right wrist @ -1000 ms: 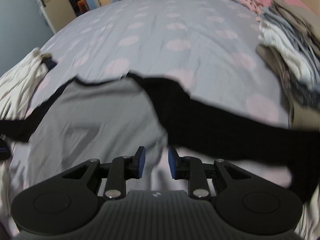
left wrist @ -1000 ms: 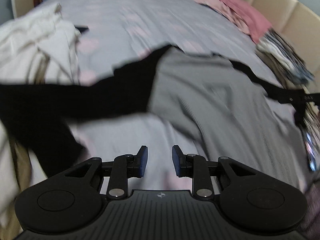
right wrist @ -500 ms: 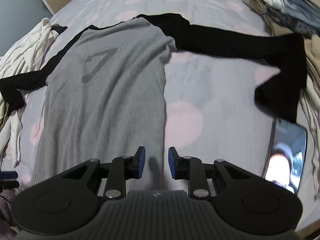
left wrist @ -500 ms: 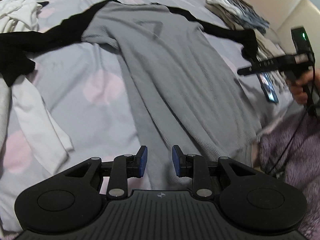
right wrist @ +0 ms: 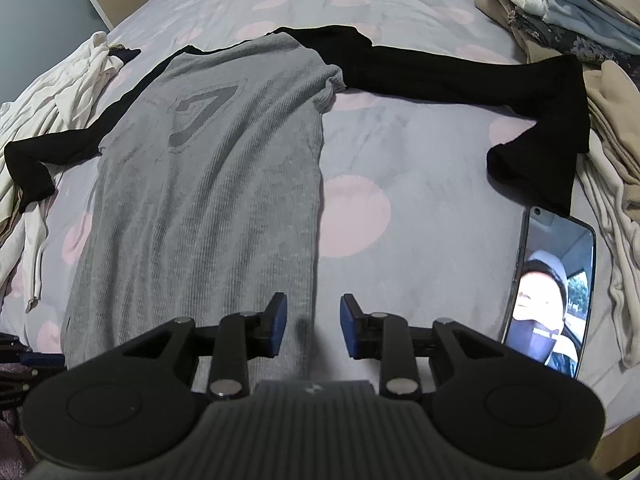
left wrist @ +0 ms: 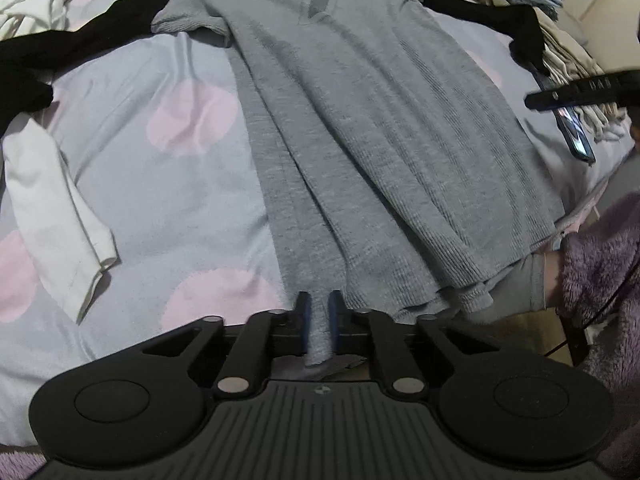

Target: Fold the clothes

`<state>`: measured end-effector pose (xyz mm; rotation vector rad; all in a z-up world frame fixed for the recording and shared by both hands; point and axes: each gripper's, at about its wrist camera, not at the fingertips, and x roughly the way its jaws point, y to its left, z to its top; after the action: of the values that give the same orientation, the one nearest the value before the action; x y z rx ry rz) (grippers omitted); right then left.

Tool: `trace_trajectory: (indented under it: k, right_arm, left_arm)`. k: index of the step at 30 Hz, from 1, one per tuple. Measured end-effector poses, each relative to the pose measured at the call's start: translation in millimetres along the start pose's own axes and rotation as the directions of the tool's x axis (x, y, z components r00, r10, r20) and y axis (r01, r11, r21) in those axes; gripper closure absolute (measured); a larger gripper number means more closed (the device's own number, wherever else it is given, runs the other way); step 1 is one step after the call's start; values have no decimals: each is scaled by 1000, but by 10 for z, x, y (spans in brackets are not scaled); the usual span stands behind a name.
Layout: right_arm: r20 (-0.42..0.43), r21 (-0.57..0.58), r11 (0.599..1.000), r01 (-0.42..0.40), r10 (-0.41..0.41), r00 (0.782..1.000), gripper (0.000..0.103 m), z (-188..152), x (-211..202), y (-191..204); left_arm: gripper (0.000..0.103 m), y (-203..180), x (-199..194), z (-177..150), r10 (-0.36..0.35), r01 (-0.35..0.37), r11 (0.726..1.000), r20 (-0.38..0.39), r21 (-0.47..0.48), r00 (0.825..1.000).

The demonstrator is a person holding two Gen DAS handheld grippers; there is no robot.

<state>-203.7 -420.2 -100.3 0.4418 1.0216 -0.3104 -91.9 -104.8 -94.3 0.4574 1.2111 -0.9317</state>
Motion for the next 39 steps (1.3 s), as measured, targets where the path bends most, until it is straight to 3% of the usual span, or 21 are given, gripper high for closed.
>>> trace_trajectory:
  k: [3,7,12,17,25,27,29,32,35,37,39]
  right_arm:
    - [-14,-1,1000,5,-5,1000,71,-36,-12,-14]
    - [-39,1,1000,11,-11,999,71,-108,-37,-32]
    - [-58,-4,1000,19,-19,998,71,-156,-33,-1]
    - [-70,-2,1000,-1,1,998,71,-197,-45,42]
    - [-136,55,996,-72,79,988,76,-308,19,22]
    - [-144,67,991,-117,126,982,86,-305,45,55]
    - [-145,57,989,-137,144,979,103,-288,58,125]
    - [-104,-15,983,-182,180,978,103,-230,-16,325]
    - [-90,-56,957,-285,279,956,101,-177,-48,511]
    - [-84,-87,958,-274,267,960,97,-157,-54,579]
    - [-85,-77,975,-209,203,976,96,-145,-43,526]
  left_arm:
    - [100,52,-135,-15,-12,12,999,19,-31,1000]
    - [101,251,-441,-48,36,-25,991,80,-129,996]
    - [101,710,-543,-141,128,-103,934,49,-341,991]
    - [101,812,-441,-165,219,-208,914,-7,-349,976]
    - [101,703,-305,-107,220,-220,930,-31,-295,975]
    - [101,703,-300,-92,220,-220,931,-32,-293,975]
    - [101,708,-301,-100,220,-219,930,-31,-295,975]
    - [101,715,-289,-94,219,-217,930,-29,-298,975]
    - [101,721,-289,-98,218,-216,930,-26,-299,976]
    - [101,729,-294,-103,216,-212,929,-22,-303,976]
    - [100,731,-296,-106,213,-208,929,-18,-307,977]
